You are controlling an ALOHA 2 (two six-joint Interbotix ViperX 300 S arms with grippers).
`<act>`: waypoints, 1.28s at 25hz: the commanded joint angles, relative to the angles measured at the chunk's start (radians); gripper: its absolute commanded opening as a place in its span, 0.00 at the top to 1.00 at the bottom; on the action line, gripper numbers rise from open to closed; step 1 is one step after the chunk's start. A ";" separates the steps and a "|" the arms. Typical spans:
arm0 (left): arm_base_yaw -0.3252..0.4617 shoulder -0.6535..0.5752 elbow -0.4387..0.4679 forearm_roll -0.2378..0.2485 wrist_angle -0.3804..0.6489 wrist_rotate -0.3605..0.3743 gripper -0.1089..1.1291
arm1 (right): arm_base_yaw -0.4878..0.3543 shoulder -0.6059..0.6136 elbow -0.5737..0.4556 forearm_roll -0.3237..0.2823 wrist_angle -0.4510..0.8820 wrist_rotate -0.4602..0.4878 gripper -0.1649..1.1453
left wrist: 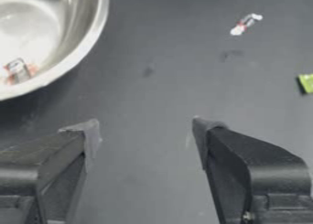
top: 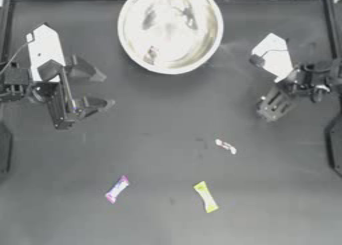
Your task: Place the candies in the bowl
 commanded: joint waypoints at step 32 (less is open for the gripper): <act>0.000 -0.018 0.002 0.000 -0.002 -0.002 0.16 | 0.037 0.006 -0.077 -0.012 0.066 0.014 0.59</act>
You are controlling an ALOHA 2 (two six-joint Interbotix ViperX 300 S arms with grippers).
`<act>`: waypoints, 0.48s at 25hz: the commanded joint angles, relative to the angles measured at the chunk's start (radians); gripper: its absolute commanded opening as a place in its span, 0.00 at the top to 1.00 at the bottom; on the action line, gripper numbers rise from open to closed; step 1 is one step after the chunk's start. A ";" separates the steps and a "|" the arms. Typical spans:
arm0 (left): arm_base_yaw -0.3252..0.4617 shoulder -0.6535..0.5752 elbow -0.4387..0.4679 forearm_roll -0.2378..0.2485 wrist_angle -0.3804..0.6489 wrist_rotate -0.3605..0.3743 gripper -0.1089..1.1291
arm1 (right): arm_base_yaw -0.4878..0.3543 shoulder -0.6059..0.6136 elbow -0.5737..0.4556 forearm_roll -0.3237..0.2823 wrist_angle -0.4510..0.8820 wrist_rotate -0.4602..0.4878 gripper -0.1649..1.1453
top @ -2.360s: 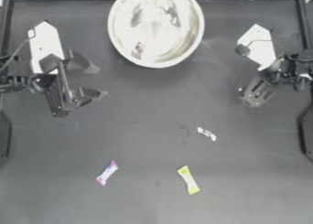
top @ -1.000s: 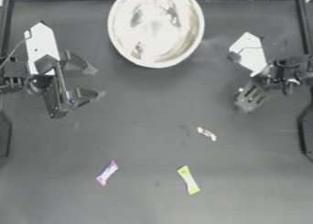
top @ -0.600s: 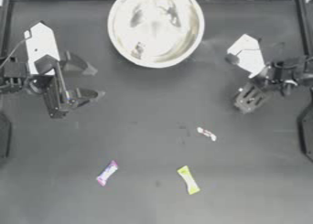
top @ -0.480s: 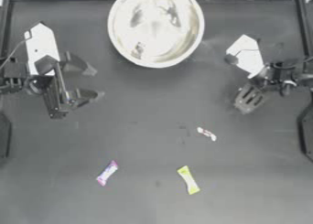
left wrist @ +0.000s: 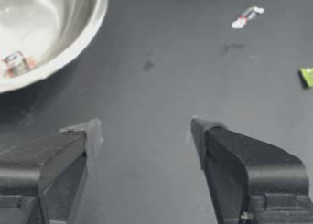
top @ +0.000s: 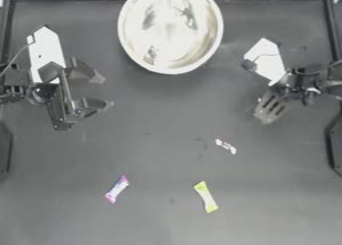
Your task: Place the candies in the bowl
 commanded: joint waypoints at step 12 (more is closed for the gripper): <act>0.000 -0.028 -0.008 0.000 -0.003 0.000 0.16 | -0.008 -0.213 -0.264 -0.146 0.064 -0.005 0.60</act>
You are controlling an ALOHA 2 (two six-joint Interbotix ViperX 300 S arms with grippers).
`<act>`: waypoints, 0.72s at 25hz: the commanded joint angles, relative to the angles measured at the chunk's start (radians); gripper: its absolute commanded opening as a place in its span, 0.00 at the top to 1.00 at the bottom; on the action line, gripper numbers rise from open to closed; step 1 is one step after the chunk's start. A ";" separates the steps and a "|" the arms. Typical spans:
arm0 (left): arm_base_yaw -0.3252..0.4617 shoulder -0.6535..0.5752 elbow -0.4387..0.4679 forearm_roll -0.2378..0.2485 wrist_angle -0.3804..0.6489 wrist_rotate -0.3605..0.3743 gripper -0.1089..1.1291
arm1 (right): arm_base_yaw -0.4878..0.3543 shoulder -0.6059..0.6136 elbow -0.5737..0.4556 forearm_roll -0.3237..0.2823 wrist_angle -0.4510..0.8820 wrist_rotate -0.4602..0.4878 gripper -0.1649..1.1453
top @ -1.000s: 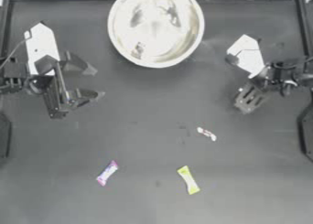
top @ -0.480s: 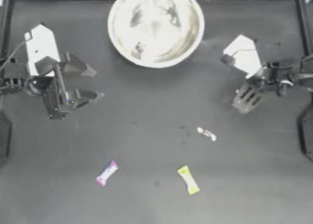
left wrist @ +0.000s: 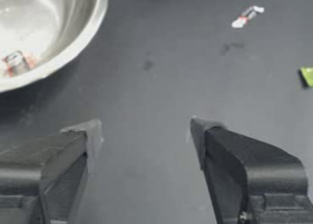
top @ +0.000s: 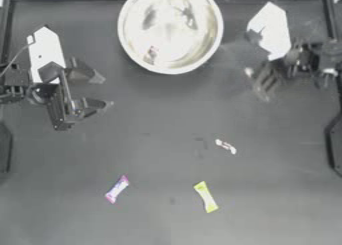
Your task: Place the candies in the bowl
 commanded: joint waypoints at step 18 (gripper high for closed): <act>0.002 -0.032 0.000 0.000 -0.009 -0.002 0.16 | -0.166 0.362 -0.410 -0.094 -0.273 -0.018 0.60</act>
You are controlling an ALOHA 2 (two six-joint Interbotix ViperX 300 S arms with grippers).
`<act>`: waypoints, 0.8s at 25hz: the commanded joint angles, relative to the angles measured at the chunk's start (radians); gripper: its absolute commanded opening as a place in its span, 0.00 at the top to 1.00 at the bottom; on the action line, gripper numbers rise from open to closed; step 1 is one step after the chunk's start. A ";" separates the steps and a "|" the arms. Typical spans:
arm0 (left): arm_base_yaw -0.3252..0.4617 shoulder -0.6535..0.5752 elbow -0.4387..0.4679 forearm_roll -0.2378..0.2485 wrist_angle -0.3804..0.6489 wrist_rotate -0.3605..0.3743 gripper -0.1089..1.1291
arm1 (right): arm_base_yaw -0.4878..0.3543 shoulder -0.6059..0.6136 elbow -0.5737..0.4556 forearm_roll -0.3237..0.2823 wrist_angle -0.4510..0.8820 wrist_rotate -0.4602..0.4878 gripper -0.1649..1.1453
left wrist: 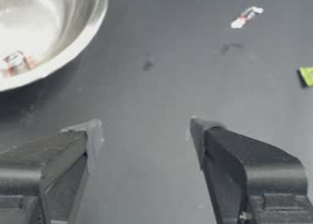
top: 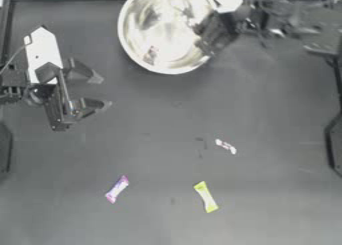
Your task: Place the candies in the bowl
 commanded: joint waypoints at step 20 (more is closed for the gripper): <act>0.000 -0.020 -0.006 0.000 -0.008 -0.002 0.16 | -0.012 0.144 -0.167 -0.005 -0.031 -0.005 0.16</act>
